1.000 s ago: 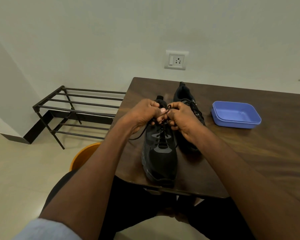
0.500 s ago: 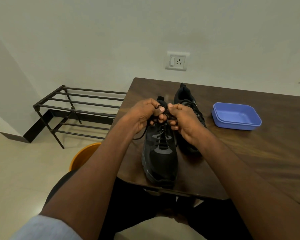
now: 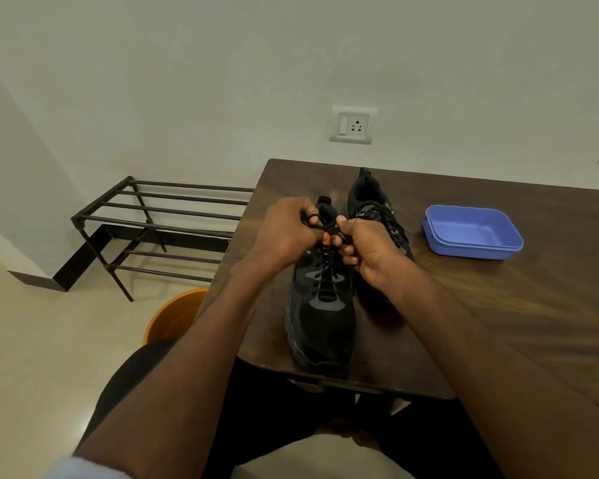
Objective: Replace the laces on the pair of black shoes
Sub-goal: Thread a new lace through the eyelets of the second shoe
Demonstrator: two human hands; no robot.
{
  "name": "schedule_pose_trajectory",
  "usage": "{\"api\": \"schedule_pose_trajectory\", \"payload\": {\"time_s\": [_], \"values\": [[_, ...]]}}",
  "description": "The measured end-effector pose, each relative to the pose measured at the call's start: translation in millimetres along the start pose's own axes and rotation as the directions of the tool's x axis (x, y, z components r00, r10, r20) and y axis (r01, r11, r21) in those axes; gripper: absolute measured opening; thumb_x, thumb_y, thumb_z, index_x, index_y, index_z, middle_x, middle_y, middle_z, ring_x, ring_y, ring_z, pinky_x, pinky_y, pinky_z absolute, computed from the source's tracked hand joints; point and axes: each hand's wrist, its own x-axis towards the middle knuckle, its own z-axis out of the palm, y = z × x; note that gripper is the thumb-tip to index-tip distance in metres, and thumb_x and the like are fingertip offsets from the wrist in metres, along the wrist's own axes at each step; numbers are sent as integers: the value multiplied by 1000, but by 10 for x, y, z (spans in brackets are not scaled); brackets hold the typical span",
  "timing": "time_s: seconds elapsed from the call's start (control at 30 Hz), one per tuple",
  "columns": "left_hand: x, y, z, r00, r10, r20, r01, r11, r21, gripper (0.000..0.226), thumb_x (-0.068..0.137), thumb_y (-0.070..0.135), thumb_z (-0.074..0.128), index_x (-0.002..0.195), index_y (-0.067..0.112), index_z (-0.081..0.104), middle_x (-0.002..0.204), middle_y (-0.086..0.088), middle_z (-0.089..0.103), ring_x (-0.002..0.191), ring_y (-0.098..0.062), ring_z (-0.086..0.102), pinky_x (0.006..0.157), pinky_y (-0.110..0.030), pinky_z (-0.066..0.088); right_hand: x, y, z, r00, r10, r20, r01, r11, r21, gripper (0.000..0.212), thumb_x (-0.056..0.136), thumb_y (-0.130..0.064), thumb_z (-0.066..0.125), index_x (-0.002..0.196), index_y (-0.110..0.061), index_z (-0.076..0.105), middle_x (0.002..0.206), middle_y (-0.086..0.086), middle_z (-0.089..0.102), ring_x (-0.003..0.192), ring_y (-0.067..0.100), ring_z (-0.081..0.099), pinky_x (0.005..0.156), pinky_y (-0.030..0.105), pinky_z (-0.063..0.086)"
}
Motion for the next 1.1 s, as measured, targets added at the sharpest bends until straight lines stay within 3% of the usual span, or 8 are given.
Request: {"api": "schedule_pose_trajectory", "payload": {"time_s": [0.13,0.27,0.4,0.5,0.63,0.8,0.93,1.1], "values": [[-33,30,41,965,259,-48,-261,964,-44,23,82,-1,73,73,16,61,82,2,72,81,-13,70,74,-35,59,16,-13,-14,1000,0,10,0,999,-40,18,102,-13,53,87,-11,62,58,-2,53,41,5,33,36,18,21],[-32,6,42,957,288,-30,-290,953,-85,17,85,-3,71,75,8,63,81,-1,73,82,-12,71,77,-34,61,38,-3,-30,1000,7,24,-6,999,-52,23,100,-9,50,82,-11,65,57,-2,53,41,5,33,36,17,20],[4,92,-10,988,-157,6,153,954,-259,26,79,-4,78,72,15,62,80,-7,73,73,-19,71,65,-31,61,56,-10,-20,998,-23,66,23,1000,2,12,106,-19,54,98,-12,60,64,0,55,44,4,35,37,17,24],[32,82,-121,770,-509,384,636,566,-525,18,93,0,66,80,12,61,80,-8,63,65,-9,53,52,-18,33,-4,-10,11,985,-91,144,93,996,-11,15,99,-21,69,94,-15,56,75,2,60,51,3,44,42,18,29],[86,16,-169,646,-566,512,731,266,-628,17,98,5,62,83,13,61,78,-2,57,62,-7,43,58,-18,26,-70,26,86,962,-122,244,143,987,-71,28,85,-7,81,101,-13,59,99,16,68,82,21,65,53,23,38],[88,-8,-156,647,-566,511,747,335,-574,11,95,11,69,85,13,65,59,0,65,59,-5,49,58,-16,29,-158,94,141,960,-280,25,281,950,-134,11,89,-5,77,97,-3,70,84,7,75,78,15,72,60,22,53],[50,13,-183,686,-583,435,716,437,-545,15,93,24,75,95,13,66,76,-1,68,62,-8,55,52,-16,40,-193,122,123,959,-275,-61,264,953,-152,8,98,-10,67,92,-7,72,78,4,71,66,12,63,59,24,50],[-163,-72,-150,716,-664,214,638,497,-589,10,95,16,71,96,9,64,98,-11,70,88,-21,65,84,-32,58,-239,164,-6,928,-106,-357,98,994,-40,20,98,-11,63,79,-15,71,85,5,73,79,17,67,69,29,52]]}}
